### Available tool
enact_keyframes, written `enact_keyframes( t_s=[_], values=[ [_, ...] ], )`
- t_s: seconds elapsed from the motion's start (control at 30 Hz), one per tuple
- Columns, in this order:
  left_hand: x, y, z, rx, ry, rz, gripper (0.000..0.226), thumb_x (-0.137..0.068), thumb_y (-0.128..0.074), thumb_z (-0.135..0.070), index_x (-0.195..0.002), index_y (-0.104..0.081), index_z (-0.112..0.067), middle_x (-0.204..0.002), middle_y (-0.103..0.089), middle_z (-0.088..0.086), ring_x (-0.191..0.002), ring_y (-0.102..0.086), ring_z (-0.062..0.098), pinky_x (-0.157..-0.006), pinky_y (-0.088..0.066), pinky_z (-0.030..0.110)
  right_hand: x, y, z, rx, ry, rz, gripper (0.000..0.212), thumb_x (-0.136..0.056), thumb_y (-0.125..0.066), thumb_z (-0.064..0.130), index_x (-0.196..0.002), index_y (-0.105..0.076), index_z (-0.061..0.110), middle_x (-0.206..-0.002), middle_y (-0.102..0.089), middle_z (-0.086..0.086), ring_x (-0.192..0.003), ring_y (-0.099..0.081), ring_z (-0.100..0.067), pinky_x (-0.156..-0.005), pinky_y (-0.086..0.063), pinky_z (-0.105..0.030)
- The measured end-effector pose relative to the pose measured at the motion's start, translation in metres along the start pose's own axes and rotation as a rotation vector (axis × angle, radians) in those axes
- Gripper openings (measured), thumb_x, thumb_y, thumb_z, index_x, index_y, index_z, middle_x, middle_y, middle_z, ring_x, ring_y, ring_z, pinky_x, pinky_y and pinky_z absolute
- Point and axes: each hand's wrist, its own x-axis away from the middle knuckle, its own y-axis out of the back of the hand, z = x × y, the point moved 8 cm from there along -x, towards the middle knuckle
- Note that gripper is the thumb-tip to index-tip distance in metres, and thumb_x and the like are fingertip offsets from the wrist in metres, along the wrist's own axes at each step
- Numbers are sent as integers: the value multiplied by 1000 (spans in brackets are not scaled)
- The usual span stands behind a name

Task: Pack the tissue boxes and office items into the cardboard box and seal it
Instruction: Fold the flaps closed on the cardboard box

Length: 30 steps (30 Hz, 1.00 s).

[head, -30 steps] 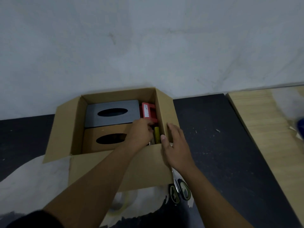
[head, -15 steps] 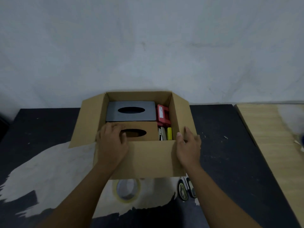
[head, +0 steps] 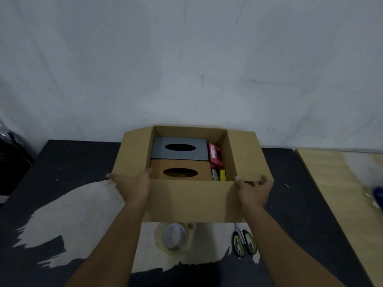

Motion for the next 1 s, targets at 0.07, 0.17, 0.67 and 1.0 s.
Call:
enact_keyframes(
  t_s=[0.07,0.17,0.67,1.0],
  values=[
    [3,13,-11,123,-130,-108,114,-85,-79,-20,-164,3,-18,-162,-32,13,-142,-42,34,-112,-36,38,0,1,4,-88,49,28,93,-77,-80,-3,-146,-27,30,-122,-66,-4,-104,-65,-16,-101,-51,-41],
    [17,28,-26,242,-304,-176,96,-89,-71,-17,-164,-11,-28,-157,-44,3,-130,-55,22,-101,-40,27,14,3,19,-18,229,82,82,-79,-78,-1,-136,-32,36,-118,-67,-1,-110,-67,-16,-98,-55,-45],
    [20,-33,-15,-771,-855,539,60,-98,-23,-51,-152,-41,-34,-162,-29,-17,-157,-13,16,-126,-4,47,29,-46,12,793,676,627,41,-106,-36,31,-143,-54,26,-154,-45,9,-146,-35,-14,-124,-21,-44],
    [-10,-7,-11,-1045,-862,808,95,-88,-73,0,-154,-26,-50,-164,-3,-32,-152,3,1,-126,-14,40,-1,-32,5,1152,844,1035,120,-72,-84,7,-151,-8,57,-163,-3,32,-153,-1,0,-125,-12,-38]
  ],
)
